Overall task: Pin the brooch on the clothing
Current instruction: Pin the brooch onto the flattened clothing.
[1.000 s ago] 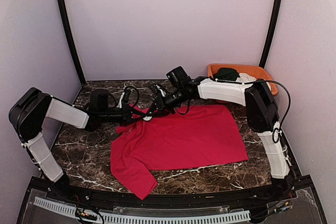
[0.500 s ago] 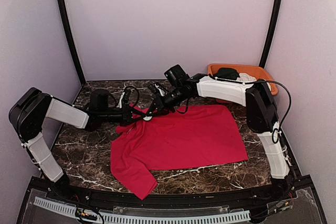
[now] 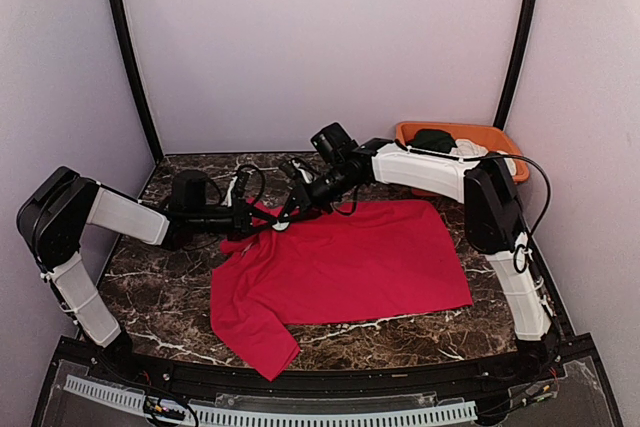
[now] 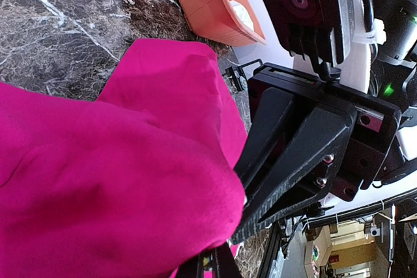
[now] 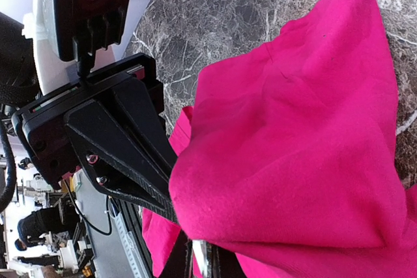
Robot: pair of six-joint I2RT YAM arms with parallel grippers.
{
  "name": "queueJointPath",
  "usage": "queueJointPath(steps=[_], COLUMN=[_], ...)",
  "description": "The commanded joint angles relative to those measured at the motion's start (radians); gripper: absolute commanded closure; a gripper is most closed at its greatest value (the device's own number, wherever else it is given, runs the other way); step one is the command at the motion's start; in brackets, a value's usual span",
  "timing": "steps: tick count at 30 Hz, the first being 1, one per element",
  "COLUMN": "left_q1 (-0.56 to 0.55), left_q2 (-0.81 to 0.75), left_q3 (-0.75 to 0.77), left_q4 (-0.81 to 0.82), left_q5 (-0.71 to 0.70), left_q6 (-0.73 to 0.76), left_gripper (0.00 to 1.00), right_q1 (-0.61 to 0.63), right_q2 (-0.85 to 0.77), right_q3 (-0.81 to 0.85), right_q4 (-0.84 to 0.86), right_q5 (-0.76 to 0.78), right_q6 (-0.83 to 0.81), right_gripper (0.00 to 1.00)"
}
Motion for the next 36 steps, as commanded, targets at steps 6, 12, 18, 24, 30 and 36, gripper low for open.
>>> queueJointPath(steps=[6,12,18,24,30,36], left_q1=[-0.014,-0.019,-0.028,-0.033,-0.035,-0.035], left_q2=[-0.053,-0.073,-0.087,-0.09,-0.093,-0.097], left_q3=[0.031,0.048,0.062,0.067,0.068,0.068], left_q4=[-0.015,-0.106,-0.175,-0.211,-0.227,-0.245], left_q5=[0.038,0.004,-0.025,-0.043,-0.055,-0.069], left_q6=[0.034,0.095,0.14,0.168,0.177,0.188], left_gripper=[0.99,0.99,0.99,0.99,0.99,0.99], right_q1=[-0.034,-0.034,-0.032,-0.02,-0.017,-0.008], right_q2=[0.06,0.06,0.065,0.066,0.068,0.066], right_q3=[-0.018,-0.002,0.009,0.01,0.0,-0.011], right_q4=[0.038,0.063,0.064,0.089,0.091,0.089], right_q5=[-0.024,-0.067,-0.077,-0.108,-0.094,-0.057], right_q6=[0.055,0.094,0.108,0.136,0.146,0.155], right_gripper=[0.83,0.79,0.77,0.74,0.73,0.72])
